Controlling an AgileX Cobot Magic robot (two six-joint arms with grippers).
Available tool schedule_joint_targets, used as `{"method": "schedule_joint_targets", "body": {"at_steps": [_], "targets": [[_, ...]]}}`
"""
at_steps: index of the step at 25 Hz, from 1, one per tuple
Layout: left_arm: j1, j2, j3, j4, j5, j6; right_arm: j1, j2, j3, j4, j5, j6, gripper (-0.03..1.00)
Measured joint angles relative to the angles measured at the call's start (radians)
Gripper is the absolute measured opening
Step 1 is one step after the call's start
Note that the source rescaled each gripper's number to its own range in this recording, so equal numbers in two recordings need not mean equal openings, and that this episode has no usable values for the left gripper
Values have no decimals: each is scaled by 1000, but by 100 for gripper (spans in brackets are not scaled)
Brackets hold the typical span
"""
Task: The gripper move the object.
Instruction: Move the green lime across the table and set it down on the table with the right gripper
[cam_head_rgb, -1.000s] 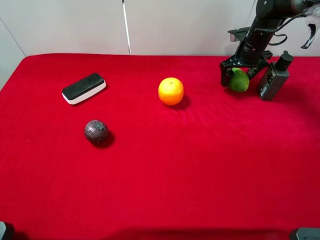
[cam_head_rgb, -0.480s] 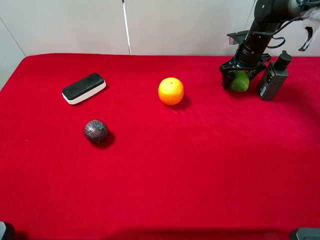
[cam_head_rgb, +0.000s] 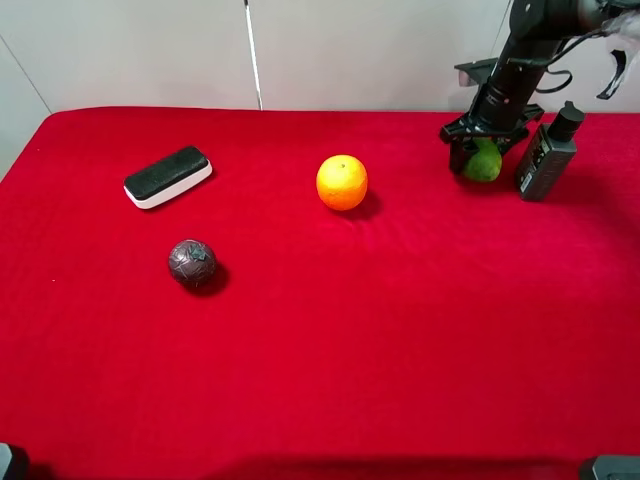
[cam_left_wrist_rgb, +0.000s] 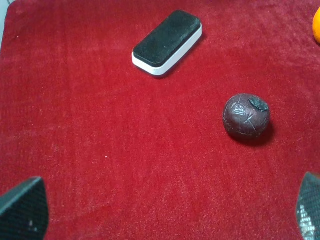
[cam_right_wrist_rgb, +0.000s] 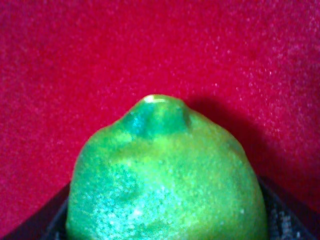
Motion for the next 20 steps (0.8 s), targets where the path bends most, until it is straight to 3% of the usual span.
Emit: {"method": "schedule_joint_targets", "body": {"at_steps": [10, 20], "targets": [[0, 0, 0, 0, 0, 0, 2, -1, -166, 16, 170, 1, 0], [0, 0, 0, 0, 0, 0, 92, -50, -193, -18, 187, 110, 0]]}}
